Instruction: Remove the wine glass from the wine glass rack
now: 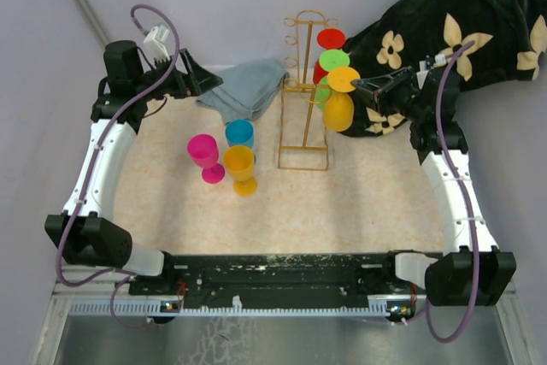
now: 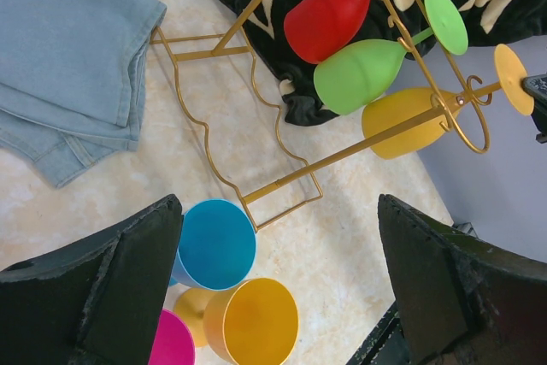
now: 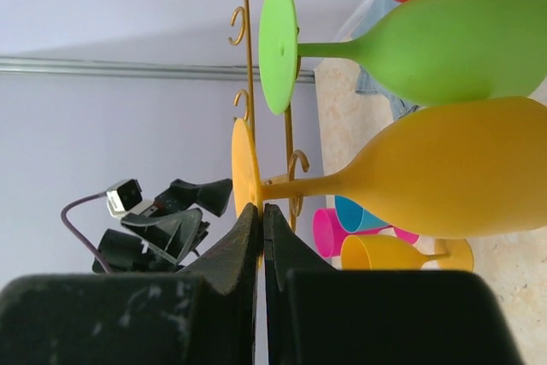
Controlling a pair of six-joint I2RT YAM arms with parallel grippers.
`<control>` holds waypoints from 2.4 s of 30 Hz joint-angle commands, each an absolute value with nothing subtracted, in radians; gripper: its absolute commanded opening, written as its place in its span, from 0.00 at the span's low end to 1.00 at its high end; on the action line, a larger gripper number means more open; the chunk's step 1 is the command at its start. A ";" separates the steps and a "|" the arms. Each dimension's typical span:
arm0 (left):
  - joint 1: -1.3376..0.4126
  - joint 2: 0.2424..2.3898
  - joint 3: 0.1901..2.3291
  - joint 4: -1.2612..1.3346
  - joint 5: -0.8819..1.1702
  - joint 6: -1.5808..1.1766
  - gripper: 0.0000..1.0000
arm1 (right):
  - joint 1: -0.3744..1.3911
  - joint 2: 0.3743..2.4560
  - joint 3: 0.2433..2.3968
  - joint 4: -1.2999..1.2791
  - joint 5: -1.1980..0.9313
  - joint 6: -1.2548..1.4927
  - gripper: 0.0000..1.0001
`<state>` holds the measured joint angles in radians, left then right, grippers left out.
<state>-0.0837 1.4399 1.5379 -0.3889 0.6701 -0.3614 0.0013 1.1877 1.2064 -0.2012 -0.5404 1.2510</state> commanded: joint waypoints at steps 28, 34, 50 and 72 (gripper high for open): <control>-0.102 1.452 1.543 -0.368 0.684 -0.350 1.00 | -0.040 1.107 1.230 -0.186 -0.516 1.237 0.00; -0.103 1.452 1.538 -0.366 0.683 -0.348 1.00 | -0.040 1.104 1.200 -0.150 -0.529 1.267 0.00; -0.103 1.447 1.541 -0.368 0.678 -0.340 1.00 | -0.040 1.136 1.155 -0.114 -0.536 1.267 0.00; -0.103 1.444 1.540 -0.368 0.678 -0.340 1.00 | -0.040 1.132 1.118 -0.085 -0.511 1.322 0.00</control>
